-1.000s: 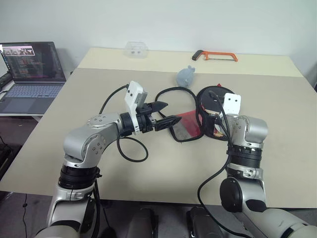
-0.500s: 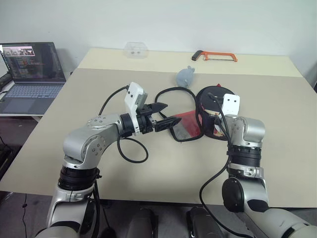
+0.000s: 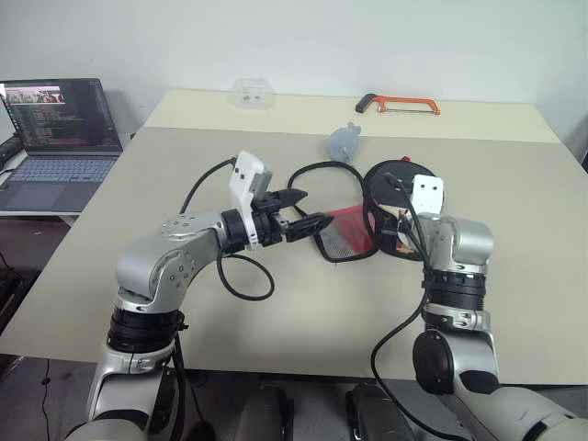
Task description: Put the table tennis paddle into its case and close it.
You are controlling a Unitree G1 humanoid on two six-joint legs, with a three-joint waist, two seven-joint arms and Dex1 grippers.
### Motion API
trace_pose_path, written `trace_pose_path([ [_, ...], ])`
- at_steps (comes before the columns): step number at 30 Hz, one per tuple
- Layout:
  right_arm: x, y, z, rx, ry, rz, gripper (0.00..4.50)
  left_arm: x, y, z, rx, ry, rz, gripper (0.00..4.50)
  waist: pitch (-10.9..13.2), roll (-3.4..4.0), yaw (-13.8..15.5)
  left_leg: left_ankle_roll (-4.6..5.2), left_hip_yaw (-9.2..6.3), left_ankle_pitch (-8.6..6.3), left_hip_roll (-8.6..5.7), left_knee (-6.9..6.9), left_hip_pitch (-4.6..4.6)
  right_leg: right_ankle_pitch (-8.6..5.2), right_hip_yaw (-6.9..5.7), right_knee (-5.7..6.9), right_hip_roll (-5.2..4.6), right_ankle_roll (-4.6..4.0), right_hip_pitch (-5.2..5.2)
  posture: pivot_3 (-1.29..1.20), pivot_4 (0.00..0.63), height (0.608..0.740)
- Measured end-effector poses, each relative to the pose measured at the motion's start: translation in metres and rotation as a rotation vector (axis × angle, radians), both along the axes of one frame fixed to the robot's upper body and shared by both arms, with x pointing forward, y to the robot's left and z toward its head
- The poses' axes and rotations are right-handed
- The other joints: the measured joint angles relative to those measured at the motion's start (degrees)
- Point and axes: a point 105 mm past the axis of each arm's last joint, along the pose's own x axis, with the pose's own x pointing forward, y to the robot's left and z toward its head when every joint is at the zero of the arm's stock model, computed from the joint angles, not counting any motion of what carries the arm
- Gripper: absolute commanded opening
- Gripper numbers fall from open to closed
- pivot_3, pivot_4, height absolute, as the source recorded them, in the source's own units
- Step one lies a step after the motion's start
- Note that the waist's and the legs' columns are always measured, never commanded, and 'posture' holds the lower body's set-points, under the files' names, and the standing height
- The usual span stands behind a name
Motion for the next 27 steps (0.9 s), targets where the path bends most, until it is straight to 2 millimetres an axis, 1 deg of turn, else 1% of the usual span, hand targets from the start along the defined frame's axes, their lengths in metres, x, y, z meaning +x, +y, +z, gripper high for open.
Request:
trace_pose_path([
  [7, -0.006, -0.010, 0.015, -0.026, -0.026, 0.017, 4.47, 0.005, 0.011, -0.005, 0.030, 0.014, 0.023, 4.50, 0.00, 0.00, 0.00, 0.00, 0.00, 0.00, 0.00, -0.01, 0.00, 0.00, 0.00, -0.02, 0.01, 0.00, 0.00, 0.00, 0.150, 0.740],
  [11, -0.016, -0.019, 0.027, -0.031, -0.034, 0.026, 4.47, 0.012, 0.024, -0.010, 0.046, 0.024, 0.053, 4.50, 0.00, 0.00, 0.07, 0.00, 0.00, 0.00, 0.00, -0.01, 0.00, -0.01, 0.00, -0.02, 0.00, -0.01, 0.00, 0.00, 0.150, 0.740],
  [13, -0.024, -0.024, 0.038, -0.037, -0.050, 0.053, 4.47, 0.017, 0.031, -0.015, 0.031, 0.054, 0.078, 4.50, 0.00, 0.00, 0.15, 0.01, 0.00, 0.00, 0.00, -0.01, -0.01, -0.01, -0.01, -0.03, 0.00, -0.01, -0.01, 0.00, 0.150, 0.740],
  [15, -0.031, -0.031, 0.054, -0.073, -0.097, 0.148, 4.47, 0.019, 0.039, -0.021, 0.025, 0.080, 0.097, 4.50, 0.00, 0.00, 0.30, 0.03, 0.00, -0.01, -0.01, -0.02, -0.02, -0.01, -0.02, -0.12, -0.01, -0.01, 0.01, 0.00, 0.150, 0.740],
  [16, -0.036, -0.035, 0.061, -0.103, -0.121, 0.231, 4.47, 0.021, 0.042, -0.024, 0.027, 0.090, 0.105, 4.50, 0.00, -0.01, 0.41, 0.03, -0.01, -0.02, -0.02, -0.02, -0.04, -0.01, -0.04, -0.19, -0.01, -0.01, 0.03, 0.00, 0.150, 0.740],
  [18, -0.055, -0.039, 0.071, -0.149, -0.159, 0.511, 4.47, 0.025, 0.051, -0.030, 0.033, 0.102, 0.137, 4.50, 0.01, 0.00, 1.13, 0.10, -0.13, -0.06, -0.09, -0.04, -0.07, -0.01, -0.18, -0.50, 0.01, 0.00, 0.17, 0.00, 0.150, 0.740],
  [21, -0.079, -0.039, 0.087, -0.174, -0.244, 0.854, 4.47, 0.032, 0.066, -0.043, 0.077, 0.122, 0.192, 4.50, 0.02, -0.04, 1.22, 0.12, -0.15, -0.08, -0.15, -0.03, -0.11, -0.01, -0.19, -0.55, 0.08, 0.02, 0.17, 0.00, 0.150, 0.740],
  [24, -0.097, -0.038, 0.097, -0.184, -0.299, 1.076, 4.47, 0.034, 0.062, -0.052, 0.137, 0.110, 0.175, 4.50, 0.03, -0.04, 1.05, 0.12, -0.14, -0.07, -0.11, 0.00, -0.09, 0.01, -0.15, -0.48, 0.12, 0.04, 0.17, 0.00, 0.150, 0.740],
  [25, -0.100, -0.040, 0.099, -0.188, -0.308, 1.118, 4.47, 0.034, 0.061, -0.054, 0.152, 0.107, 0.170, 4.50, 0.03, -0.04, 1.04, 0.12, -0.14, -0.07, -0.11, 0.01, -0.07, 0.03, -0.15, -0.47, 0.13, 0.03, 0.17, 0.00, 0.150, 0.740],
  [27, -0.104, -0.040, 0.104, -0.192, -0.330, 1.184, 4.50, 0.036, 0.062, -0.061, 0.177, 0.114, 0.176, 4.12, 0.03, -0.04, 0.99, 0.12, -0.14, -0.07, -0.07, 0.03, -0.03, 0.05, -0.12, -0.42, 0.15, 0.01, 0.18, 0.00, 0.150, 0.740],
])
